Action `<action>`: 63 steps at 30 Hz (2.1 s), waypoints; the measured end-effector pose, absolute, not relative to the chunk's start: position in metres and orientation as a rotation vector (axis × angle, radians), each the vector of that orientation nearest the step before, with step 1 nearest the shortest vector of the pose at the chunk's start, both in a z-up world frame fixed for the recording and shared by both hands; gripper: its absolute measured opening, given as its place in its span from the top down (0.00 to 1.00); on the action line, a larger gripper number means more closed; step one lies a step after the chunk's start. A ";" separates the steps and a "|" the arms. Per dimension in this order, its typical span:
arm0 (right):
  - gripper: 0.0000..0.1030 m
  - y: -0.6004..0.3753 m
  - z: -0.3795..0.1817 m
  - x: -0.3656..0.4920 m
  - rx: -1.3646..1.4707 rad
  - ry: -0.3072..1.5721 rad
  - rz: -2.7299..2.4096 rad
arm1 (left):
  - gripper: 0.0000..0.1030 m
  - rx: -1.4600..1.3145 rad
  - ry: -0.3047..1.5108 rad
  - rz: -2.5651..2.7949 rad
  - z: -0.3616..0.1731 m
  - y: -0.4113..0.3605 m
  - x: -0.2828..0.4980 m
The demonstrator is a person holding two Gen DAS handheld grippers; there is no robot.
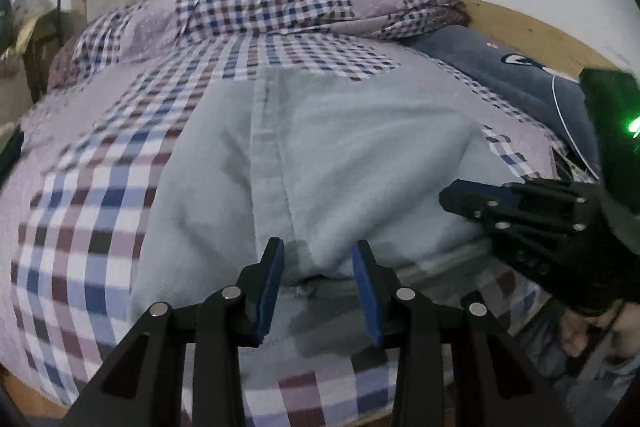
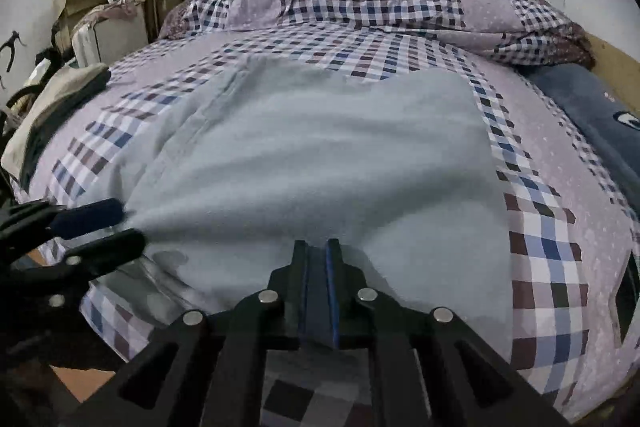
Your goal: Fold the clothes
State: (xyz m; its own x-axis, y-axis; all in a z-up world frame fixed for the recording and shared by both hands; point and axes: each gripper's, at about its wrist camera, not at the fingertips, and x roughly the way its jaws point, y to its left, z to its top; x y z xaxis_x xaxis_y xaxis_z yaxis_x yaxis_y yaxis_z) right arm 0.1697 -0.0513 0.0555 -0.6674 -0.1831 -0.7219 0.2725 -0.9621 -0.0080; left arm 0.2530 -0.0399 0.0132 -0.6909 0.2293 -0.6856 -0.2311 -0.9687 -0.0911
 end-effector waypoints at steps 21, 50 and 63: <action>0.72 -0.036 0.072 0.208 1.059 0.162 -2.740 | 0.50 -1.077 -0.262 2.674 0.006 -0.065 0.264; 0.51 -0.124 0.070 0.225 0.713 0.558 -2.508 | 0.59 -1.190 -0.806 2.364 -0.019 -0.115 0.238; 0.98 -0.143 0.065 0.217 0.734 0.539 -2.451 | 0.71 -1.089 -1.042 2.195 -0.025 -0.138 0.240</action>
